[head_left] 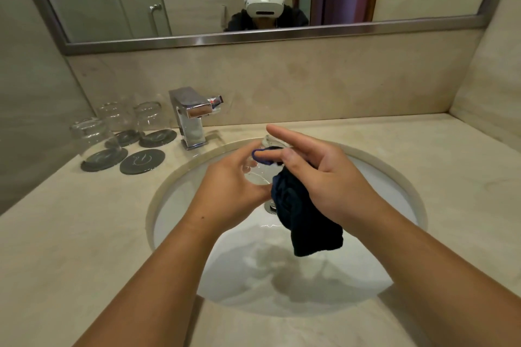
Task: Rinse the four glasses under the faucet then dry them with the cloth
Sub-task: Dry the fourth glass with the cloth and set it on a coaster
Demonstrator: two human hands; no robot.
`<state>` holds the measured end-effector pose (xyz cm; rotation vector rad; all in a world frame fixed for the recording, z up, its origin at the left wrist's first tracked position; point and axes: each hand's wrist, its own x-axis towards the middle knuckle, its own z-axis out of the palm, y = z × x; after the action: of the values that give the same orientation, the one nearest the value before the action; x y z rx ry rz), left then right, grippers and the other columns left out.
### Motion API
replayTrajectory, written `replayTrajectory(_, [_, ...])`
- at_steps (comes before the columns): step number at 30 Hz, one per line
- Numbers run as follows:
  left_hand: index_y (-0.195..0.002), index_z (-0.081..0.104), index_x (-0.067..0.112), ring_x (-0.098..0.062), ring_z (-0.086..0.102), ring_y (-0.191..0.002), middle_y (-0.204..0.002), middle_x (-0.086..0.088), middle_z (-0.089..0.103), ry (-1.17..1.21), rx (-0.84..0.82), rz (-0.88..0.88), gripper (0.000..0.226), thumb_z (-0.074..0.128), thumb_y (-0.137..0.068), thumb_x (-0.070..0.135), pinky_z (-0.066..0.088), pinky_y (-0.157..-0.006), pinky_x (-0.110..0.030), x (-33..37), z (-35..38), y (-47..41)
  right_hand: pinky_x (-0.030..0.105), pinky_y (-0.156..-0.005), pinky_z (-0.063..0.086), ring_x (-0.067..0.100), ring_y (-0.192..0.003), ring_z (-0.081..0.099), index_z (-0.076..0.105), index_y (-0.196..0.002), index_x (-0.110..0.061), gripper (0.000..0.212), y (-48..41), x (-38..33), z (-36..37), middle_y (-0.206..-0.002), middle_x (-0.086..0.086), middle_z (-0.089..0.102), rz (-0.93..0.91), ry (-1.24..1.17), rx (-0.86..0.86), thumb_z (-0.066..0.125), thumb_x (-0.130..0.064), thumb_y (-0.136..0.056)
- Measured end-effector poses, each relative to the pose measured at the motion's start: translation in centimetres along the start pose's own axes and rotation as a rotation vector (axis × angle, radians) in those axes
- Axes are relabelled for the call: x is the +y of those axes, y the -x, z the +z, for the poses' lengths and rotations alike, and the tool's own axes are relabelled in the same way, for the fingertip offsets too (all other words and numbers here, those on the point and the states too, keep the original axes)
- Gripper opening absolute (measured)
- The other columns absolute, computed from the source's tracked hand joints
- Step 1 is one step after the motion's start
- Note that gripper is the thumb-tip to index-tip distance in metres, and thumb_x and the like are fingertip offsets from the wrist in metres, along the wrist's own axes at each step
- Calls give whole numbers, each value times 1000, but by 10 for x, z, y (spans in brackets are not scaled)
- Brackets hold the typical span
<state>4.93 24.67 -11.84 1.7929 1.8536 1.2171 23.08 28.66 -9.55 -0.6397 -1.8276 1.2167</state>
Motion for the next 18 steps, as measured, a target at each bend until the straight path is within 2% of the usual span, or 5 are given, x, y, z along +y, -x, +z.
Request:
replayTrajectory(3, [-133, 62, 53, 6, 61, -111, -114, 24, 70, 4, 8, 6, 62, 87, -76, 46, 48, -94, -19, -3, 3, -3, 31, -100, 56, 11, -113, 74, 64, -138, -28, 35, -2, -3, -1, -110, -3, 82, -15, -149, 127, 50, -10, -111])
replayTrajectory(5, [-145, 56, 46, 12, 57, -109, -119, 22, 66, -18, 26, 7, 79, 92, -75, 48, 48, -98, -21, -3, 2, -2, 34, -96, 57, 18, -111, 75, 66, -135, -25, 36, -7, -7, -9, -111, 3, 81, 3, -312, 204, 48, -6, -110])
replayTrajectory(10, [-152, 47, 50, 32, 45, -101, -113, 38, 49, -51, 11, 63, 89, 94, -77, 40, 33, -89, 2, -2, 2, 0, 33, -89, 58, 25, -117, 73, 62, -131, -14, 39, -9, -17, -31, -113, 9, 78, 26, -709, 196, 43, -10, -97])
replayTrajectory(14, [-149, 50, 50, 8, 56, -115, -121, 31, 57, -68, 9, 142, 88, 95, -74, 40, 46, -101, -14, 4, 5, 1, 34, -100, 56, 23, -120, 71, 65, -118, -11, 50, -9, -8, -28, -118, 9, 77, -130, -352, 227, 44, -1, -74])
replayTrajectory(18, [-146, 52, 52, 9, 56, -118, -118, 44, 54, -74, -8, 220, 84, 92, -73, 44, 45, -97, -8, 6, 3, 3, 23, -103, 51, 10, -120, 67, 69, -125, -21, 50, -6, -1, -23, -120, -6, 75, -197, 29, 246, 48, 5, -87])
